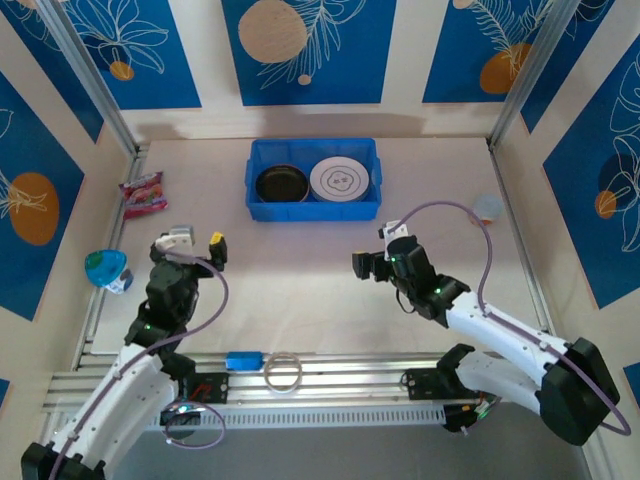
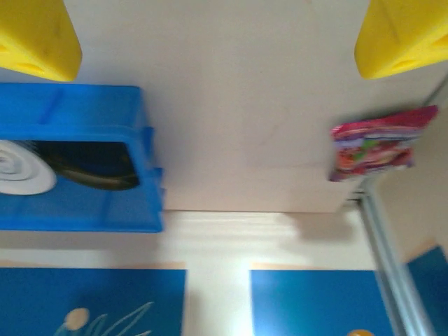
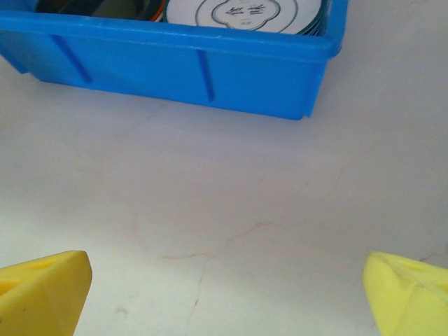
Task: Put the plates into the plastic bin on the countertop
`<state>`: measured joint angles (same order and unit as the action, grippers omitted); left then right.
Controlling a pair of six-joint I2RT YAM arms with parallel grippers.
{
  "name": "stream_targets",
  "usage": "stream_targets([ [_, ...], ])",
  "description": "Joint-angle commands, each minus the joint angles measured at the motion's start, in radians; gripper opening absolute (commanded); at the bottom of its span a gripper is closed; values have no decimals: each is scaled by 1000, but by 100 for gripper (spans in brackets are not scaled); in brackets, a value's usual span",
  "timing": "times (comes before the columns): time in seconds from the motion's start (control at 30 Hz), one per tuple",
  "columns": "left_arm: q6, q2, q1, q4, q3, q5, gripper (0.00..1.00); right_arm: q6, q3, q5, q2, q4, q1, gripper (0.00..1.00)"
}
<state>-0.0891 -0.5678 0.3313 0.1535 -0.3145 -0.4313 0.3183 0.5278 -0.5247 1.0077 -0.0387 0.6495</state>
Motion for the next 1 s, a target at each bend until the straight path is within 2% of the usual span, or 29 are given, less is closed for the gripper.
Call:
stream_targets([
  [0.0, 90, -114, -58, 191, 88, -128, 100, -46, 25, -49, 38, 132, -9, 99],
  [0.2, 114, -684, -163, 807, 133, 6, 100, -63, 72, -29, 116, 136, -59, 99],
  [0.27, 130, -807, -176, 985, 131, 64, 100, -75, 73, -41, 109, 136, -88, 99],
  [0.3, 124, -843, -184, 1008, 116, 56, 100, -86, 73, -39, 95, 128, -113, 99],
  [0.33, 85, -880, -203, 966, 95, 58, 100, -93, 71, -38, 76, 120, -141, 99],
  [0.4, 91, -933, -234, 1030, 94, 156, 100, -112, 52, -37, 31, 113, -199, 99],
  [0.5, 91, -968, -237, 983, 63, 184, 100, -102, -3, -61, -30, 154, -303, 99],
  [0.53, 107, -1025, -239, 1041, 44, 175, 100, -85, -30, -55, -32, 188, -342, 99],
  [0.57, 110, -1015, -236, 999, 35, 191, 100, -78, -54, -47, -26, 231, -375, 99],
  [0.6, 91, -972, -238, 872, 11, 185, 100, -85, -91, -43, -8, 302, -401, 99],
  [0.7, 104, -997, -239, 836, -37, 204, 100, -176, -186, -30, 114, 580, -450, 99],
  [0.8, 102, -997, -239, 836, -35, 200, 100, -173, -180, -24, 289, 724, -513, 99],
  [0.83, 98, -994, -241, 829, -36, 200, 100, -166, -154, -19, 299, 691, -523, 99],
  [0.9, 102, -997, -239, 835, -35, 201, 100, -179, -186, 132, 341, 834, -573, 99],
  [0.97, 103, -1000, -241, 842, -35, 200, 100, -181, -203, 216, 449, 970, -604, 99],
])
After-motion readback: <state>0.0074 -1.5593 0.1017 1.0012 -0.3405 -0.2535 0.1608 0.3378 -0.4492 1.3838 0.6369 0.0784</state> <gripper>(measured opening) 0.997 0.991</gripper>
